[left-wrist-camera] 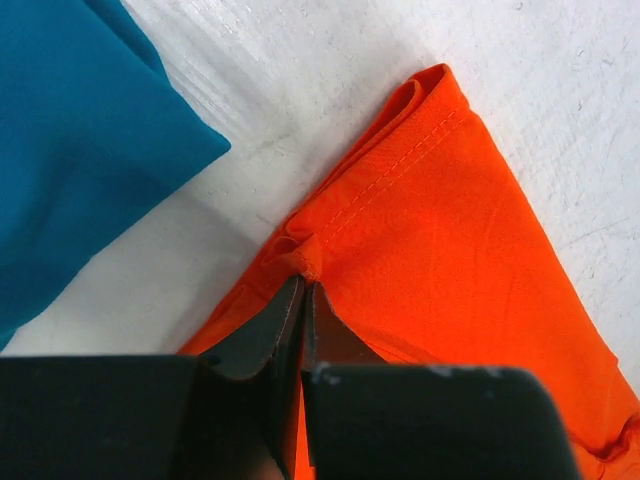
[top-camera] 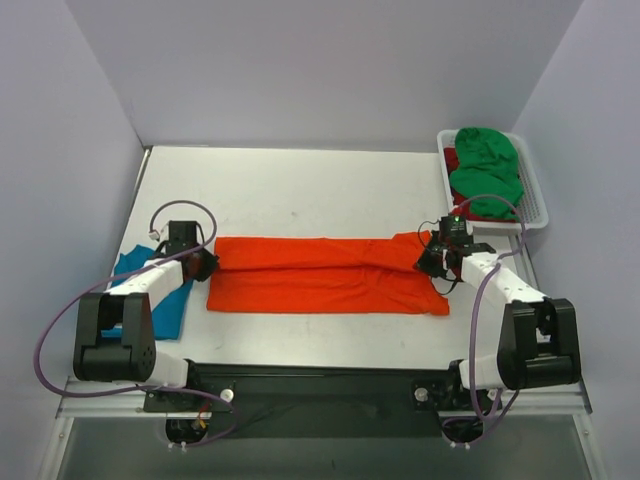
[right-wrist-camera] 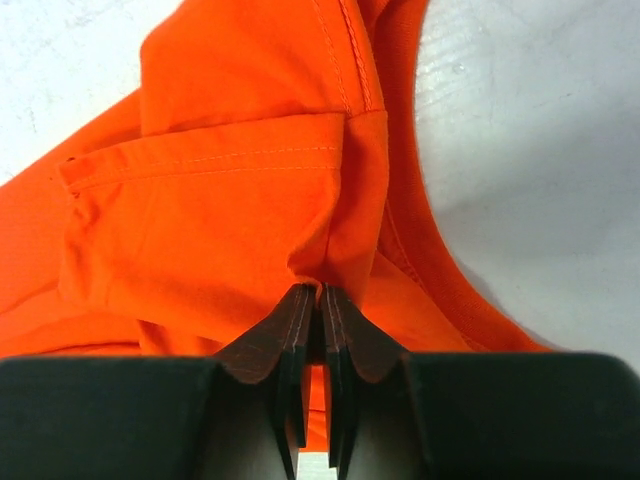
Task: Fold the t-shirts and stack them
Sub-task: Fold the other side of the tshirt into a rectangle
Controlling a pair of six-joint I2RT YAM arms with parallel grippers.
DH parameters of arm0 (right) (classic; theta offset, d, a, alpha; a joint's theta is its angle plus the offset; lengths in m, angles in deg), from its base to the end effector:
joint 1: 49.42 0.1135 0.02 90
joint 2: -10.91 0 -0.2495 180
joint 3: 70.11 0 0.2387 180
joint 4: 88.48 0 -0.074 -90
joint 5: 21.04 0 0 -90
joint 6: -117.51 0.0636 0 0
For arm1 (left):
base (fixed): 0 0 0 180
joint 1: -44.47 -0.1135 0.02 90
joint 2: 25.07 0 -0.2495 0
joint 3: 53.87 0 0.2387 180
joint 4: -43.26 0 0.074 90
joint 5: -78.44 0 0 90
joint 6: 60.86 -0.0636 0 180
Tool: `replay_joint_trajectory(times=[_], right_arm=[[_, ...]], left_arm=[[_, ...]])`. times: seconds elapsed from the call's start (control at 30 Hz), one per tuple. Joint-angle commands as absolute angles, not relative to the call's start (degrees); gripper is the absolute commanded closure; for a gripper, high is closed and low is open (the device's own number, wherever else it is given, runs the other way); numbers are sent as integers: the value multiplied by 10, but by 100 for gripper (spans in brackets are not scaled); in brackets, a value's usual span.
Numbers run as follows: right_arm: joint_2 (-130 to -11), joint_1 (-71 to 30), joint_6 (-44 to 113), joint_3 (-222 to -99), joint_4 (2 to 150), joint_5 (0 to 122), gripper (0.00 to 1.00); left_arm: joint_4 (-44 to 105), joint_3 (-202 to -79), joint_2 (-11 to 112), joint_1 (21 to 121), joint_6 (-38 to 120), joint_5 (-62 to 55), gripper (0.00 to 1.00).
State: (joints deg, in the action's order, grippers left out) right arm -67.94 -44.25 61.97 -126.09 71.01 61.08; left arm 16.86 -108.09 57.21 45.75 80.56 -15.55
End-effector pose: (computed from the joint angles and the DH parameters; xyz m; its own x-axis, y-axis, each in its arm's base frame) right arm 0.2893 0.0349 0.1714 -0.6707 0.5021 -0.5460 0.2316 0.8410 0.4889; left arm 0.2770 -0.0018 0.1366 -0.4931 -0.7690 -0.4067 -0.6473 0.6367 -0.4191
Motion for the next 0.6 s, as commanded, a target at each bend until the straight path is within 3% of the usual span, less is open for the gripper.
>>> replay_joint_trajectory(times=[0.0,0.07,0.2,0.3,0.43,0.57], right_arm=[[-667,-452,619,-1246,722,606,89],[-663,-455,618,-1241,722,599,84],[-636,-459,608,-1230,717,592,61],[-617,-455,592,-1238,699,595,53],[-644,-420,575,-1290,671,627,53],[-711,-361,563,-1399,644,672,54]], left_arm=[[208,-1067,544,451,798,-155,94],[211,-1063,539,449,796,-154,86],[211,-1061,522,447,792,-152,63],[216,-1066,506,448,783,-144,54],[211,-1073,488,456,775,-138,43],[206,-1081,477,468,770,-139,43]])
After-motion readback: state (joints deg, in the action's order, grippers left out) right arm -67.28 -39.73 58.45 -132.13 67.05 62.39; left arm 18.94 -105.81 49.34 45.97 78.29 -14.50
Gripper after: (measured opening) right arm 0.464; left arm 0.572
